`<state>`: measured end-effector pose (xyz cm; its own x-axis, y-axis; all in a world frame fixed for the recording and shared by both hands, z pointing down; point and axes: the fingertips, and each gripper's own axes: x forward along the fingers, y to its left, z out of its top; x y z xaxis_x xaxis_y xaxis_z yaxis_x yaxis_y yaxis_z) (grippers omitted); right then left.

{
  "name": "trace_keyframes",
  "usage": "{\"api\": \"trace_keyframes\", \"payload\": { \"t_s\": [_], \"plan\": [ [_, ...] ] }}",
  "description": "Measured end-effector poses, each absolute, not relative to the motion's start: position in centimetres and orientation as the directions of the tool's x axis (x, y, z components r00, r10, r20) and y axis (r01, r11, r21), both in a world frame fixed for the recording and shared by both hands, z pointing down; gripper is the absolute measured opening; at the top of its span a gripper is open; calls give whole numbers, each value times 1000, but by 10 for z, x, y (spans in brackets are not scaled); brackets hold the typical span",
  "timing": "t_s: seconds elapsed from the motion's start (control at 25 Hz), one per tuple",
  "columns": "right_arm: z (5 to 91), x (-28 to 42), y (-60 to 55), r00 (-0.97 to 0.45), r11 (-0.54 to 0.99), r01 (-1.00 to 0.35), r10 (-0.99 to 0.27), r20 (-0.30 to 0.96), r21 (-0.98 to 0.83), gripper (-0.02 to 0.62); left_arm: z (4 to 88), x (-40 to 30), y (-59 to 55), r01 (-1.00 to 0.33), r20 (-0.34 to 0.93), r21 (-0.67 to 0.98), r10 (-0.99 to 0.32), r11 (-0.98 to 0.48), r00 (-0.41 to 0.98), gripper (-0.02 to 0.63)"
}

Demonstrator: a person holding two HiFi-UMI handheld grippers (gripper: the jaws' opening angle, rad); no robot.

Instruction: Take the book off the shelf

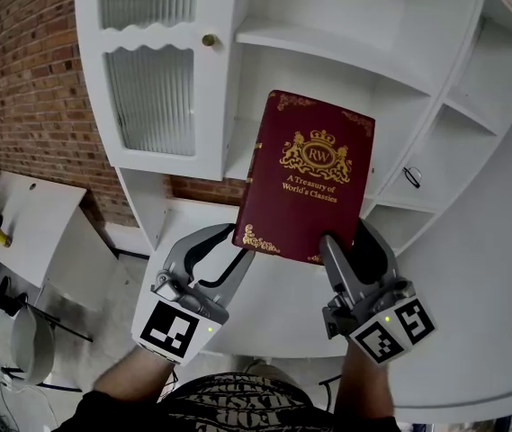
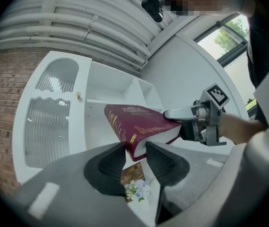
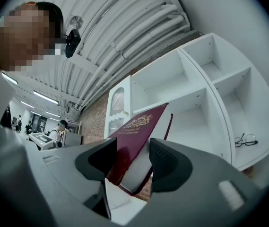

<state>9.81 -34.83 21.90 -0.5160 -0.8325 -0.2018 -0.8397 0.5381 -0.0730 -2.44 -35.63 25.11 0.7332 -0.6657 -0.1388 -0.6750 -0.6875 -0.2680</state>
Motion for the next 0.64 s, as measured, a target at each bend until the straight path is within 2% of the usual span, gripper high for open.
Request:
{"api": "trace_keyframes", "payload": {
  "t_s": [0.64],
  "plan": [
    [211, 97, -358, -502, 517, -850, -854, -139, -103, 225, 242, -25, -365, -671, -107, -221, -666, -708, 738, 140]
  ]
}}
